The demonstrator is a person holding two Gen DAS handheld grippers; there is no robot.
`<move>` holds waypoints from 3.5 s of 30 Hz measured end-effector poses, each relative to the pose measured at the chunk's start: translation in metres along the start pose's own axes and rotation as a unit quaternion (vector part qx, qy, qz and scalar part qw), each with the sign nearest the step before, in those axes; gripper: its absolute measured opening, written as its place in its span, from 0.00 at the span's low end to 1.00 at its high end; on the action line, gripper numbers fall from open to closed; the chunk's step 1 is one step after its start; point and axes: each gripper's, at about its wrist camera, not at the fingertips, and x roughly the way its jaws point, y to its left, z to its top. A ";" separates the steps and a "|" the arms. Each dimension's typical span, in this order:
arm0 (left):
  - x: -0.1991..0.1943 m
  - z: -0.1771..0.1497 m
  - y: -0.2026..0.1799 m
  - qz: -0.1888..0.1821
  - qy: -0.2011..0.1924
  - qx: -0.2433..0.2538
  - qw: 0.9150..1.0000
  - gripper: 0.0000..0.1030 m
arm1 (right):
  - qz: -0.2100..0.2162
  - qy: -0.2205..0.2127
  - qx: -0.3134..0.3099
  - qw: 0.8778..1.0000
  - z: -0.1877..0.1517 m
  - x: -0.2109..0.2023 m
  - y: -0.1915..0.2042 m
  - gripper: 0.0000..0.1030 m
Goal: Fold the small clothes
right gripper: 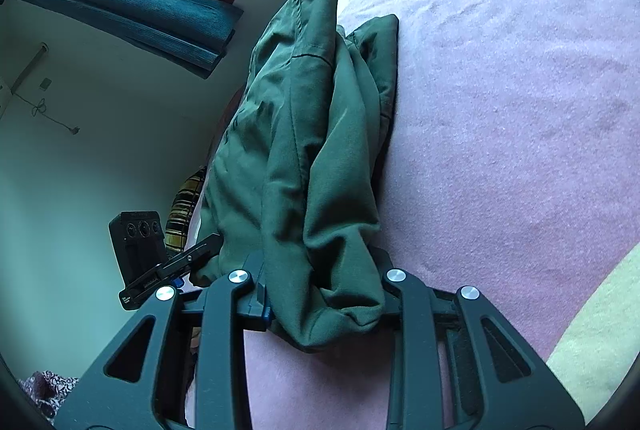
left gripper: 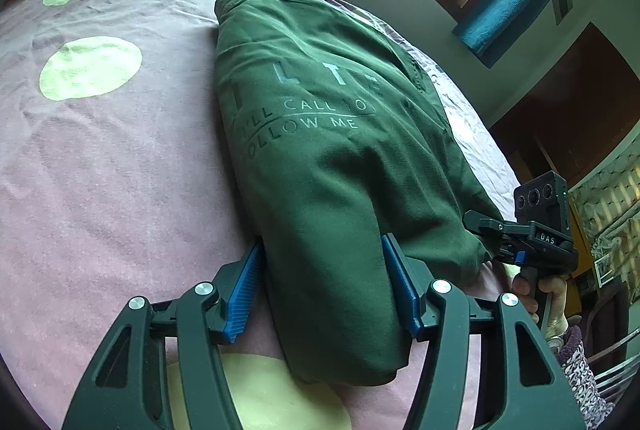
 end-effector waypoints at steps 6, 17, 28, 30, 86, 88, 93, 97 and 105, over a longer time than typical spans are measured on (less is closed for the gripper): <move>-0.002 -0.001 0.002 -0.006 -0.004 -0.002 1.000 0.62 | 0.007 -0.003 0.003 1.000 0.000 -0.003 0.001 0.29; -0.013 0.028 0.051 -0.074 0.008 -0.103 0.992 0.76 | 0.003 -0.024 0.036 0.999 0.038 -0.029 -0.009 0.69; 0.023 0.058 0.045 -0.073 0.044 -0.090 0.992 0.79 | -0.024 0.034 0.005 0.999 0.092 0.030 0.000 0.73; 0.025 0.059 0.045 -0.070 0.047 -0.086 0.993 0.79 | -0.039 0.053 -0.002 0.998 0.097 0.039 0.004 0.71; -0.080 0.036 0.110 -0.001 -0.023 -0.091 0.996 0.77 | 0.024 0.048 -0.004 0.999 0.064 0.124 0.064 0.64; -0.079 0.025 0.106 -0.003 -0.015 -0.093 0.996 0.77 | 0.014 0.049 -0.016 0.999 0.055 0.125 0.067 0.64; -0.073 0.016 0.091 0.027 -0.010 -0.063 0.998 0.59 | -0.012 0.055 -0.020 0.998 0.048 0.131 0.071 0.35; -0.081 0.021 0.083 0.039 -0.012 -0.058 0.998 0.52 | 0.002 0.044 -0.024 0.999 0.042 0.121 0.080 0.25; -0.094 0.020 0.075 0.040 -0.003 -0.072 0.997 0.50 | 0.014 0.046 -0.030 0.998 0.030 0.108 0.090 0.22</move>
